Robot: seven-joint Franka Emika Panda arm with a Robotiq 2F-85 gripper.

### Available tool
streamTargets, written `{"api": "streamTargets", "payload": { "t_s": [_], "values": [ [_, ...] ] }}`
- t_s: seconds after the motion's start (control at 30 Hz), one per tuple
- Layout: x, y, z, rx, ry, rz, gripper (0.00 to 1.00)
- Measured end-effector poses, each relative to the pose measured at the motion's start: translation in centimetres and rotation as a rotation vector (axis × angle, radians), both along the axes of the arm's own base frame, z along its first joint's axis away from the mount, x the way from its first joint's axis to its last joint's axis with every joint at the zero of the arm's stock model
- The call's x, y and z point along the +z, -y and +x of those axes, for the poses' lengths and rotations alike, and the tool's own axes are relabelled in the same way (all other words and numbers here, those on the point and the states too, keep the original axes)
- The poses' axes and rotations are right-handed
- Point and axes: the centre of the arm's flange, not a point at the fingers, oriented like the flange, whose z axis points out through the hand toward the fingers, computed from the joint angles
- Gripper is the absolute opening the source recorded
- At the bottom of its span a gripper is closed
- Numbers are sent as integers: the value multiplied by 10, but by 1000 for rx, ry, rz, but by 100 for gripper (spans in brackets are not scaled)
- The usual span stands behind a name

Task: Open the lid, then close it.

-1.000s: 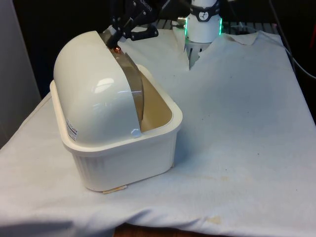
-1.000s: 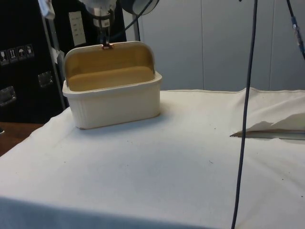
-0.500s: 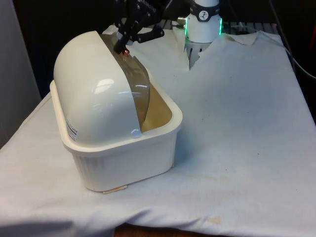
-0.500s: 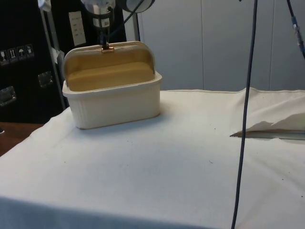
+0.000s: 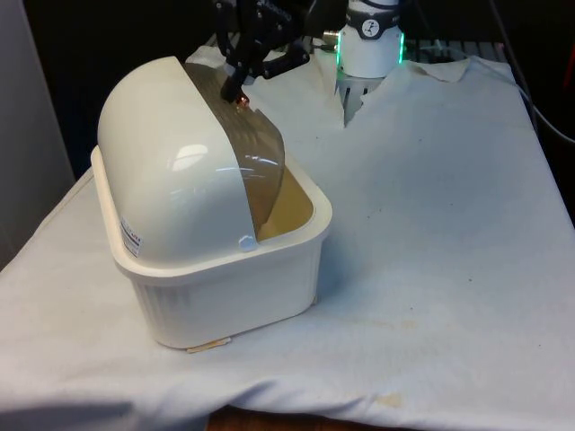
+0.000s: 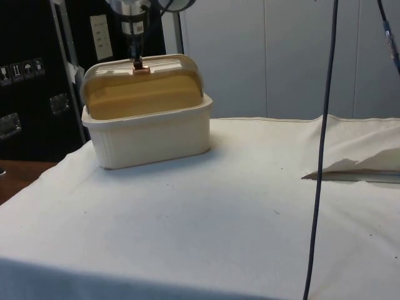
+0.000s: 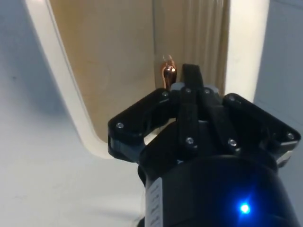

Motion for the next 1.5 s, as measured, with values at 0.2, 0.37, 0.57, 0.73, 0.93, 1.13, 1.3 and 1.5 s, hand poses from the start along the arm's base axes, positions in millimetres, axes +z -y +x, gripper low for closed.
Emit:
{"api": "streamTargets", "payload": {
  "t_s": [0.2,0.37,0.57,0.73,0.93,1.13,1.3,1.5],
  "values": [
    [0,-1,-1,17,-31,35,0],
    [1,-2,-1,30,-48,57,0],
    [1,-3,-2,53,-81,100,0],
    [0,-4,-3,70,-106,133,0],
    [-2,-5,-4,87,-133,166,0],
    [-5,-6,-5,115,-158,208,0],
    [-6,-6,-6,135,-182,242,0],
    [-7,-7,-7,151,-206,277,0]
  ]
}}
